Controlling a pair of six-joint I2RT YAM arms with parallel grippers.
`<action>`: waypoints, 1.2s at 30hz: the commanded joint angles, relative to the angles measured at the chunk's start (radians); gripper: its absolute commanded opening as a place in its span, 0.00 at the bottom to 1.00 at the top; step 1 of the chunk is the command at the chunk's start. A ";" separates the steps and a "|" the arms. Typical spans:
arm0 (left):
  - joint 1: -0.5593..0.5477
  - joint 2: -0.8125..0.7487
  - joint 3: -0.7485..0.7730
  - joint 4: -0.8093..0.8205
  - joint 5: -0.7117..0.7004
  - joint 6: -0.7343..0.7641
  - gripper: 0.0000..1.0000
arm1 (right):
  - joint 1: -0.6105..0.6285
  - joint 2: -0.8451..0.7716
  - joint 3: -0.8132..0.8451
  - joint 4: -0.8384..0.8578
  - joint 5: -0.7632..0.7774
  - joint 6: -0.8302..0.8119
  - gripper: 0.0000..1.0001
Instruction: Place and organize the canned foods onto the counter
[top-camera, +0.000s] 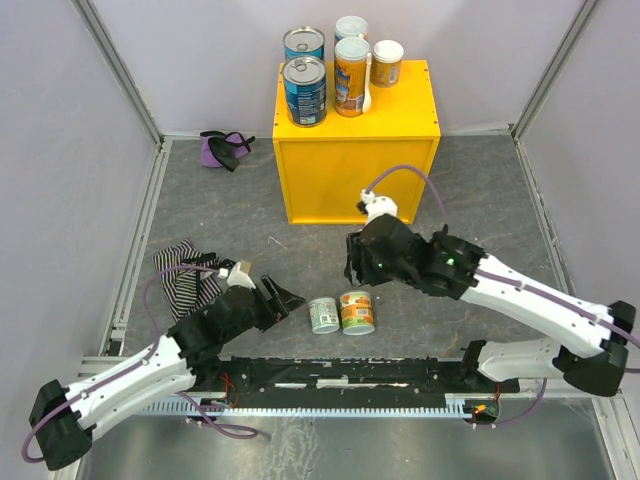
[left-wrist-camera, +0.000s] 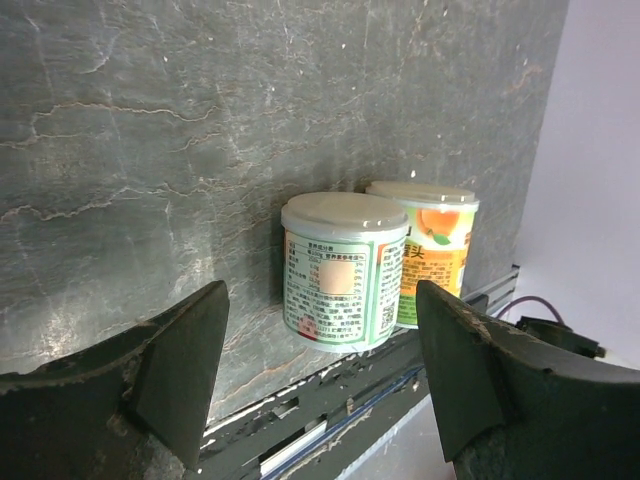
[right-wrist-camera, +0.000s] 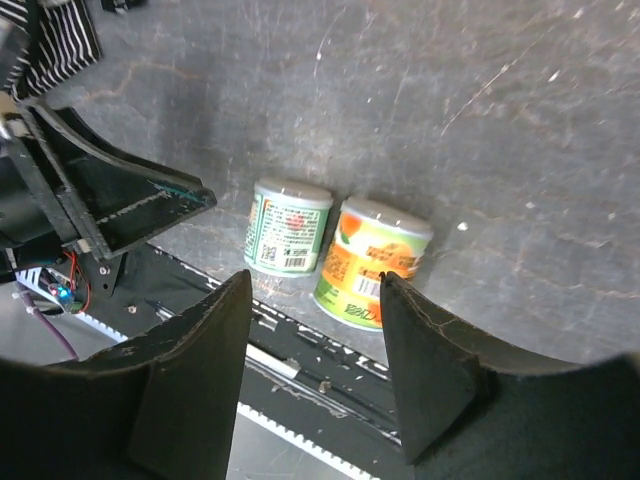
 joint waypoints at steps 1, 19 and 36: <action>0.006 -0.085 -0.015 -0.053 -0.068 -0.082 0.81 | 0.073 0.074 -0.019 0.040 0.055 0.157 0.62; 0.005 -0.323 -0.035 -0.219 -0.103 -0.112 0.81 | 0.220 0.446 0.063 0.093 0.068 0.320 0.71; 0.005 -0.465 -0.034 -0.319 -0.091 -0.098 0.80 | 0.229 0.633 0.177 -0.048 0.179 0.410 0.75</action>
